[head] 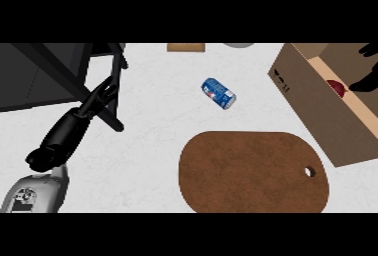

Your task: Pick the pear from the cutting board and place it in the cardboard box

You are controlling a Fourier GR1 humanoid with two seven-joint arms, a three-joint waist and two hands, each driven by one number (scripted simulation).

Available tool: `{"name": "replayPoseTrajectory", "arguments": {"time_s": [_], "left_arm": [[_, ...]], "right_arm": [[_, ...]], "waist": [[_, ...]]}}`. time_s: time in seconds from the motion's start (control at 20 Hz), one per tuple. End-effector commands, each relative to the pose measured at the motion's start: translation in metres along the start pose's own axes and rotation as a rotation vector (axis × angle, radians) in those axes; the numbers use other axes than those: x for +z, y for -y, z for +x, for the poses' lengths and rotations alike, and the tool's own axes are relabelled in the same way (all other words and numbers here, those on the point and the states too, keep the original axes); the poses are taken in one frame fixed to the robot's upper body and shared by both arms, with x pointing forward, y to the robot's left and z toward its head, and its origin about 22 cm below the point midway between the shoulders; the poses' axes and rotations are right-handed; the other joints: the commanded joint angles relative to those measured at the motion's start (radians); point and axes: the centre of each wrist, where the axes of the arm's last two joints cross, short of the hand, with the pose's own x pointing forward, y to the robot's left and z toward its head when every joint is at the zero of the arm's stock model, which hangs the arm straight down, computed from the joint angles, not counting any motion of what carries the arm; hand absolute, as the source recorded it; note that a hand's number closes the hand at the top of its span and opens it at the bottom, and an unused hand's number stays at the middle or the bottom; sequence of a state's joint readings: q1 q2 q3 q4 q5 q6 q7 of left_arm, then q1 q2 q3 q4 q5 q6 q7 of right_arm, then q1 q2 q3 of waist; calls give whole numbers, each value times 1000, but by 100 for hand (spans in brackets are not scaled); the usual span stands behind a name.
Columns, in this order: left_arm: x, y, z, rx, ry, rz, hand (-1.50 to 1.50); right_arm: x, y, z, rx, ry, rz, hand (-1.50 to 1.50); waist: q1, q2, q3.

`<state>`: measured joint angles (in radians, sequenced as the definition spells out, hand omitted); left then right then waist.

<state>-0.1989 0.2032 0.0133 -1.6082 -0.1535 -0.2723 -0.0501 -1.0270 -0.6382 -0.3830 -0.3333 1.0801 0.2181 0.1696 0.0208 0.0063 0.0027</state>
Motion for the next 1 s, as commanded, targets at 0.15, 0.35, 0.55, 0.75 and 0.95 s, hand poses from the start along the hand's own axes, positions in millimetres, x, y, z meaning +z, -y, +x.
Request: {"name": "replayPoseTrajectory", "arguments": {"time_s": [0.15,0.35,0.55,0.75,0.95], "left_arm": [[-8,-4,6,-15,-9,33,0],[8,-7,-8,-14,-26,39,0],[0,-13,-2,-7,-22,41,0],[7,-16,-5,-2,-26,45,0],[-5,-14,5,1,-5,35,0]], "right_arm": [[-1,-7,-6,-151,242,-32,-150],[3,14,-12,-595,338,-266,-150],[3,23,-22,-995,309,-326,-150],[1,11,-52,-1139,253,-410,-150],[7,13,-106,-1137,217,-483,-150]], "waist": [[-2,0,-1],[-17,-6,3],[-27,-3,3],[-5,2,0],[0,5,0]]}}
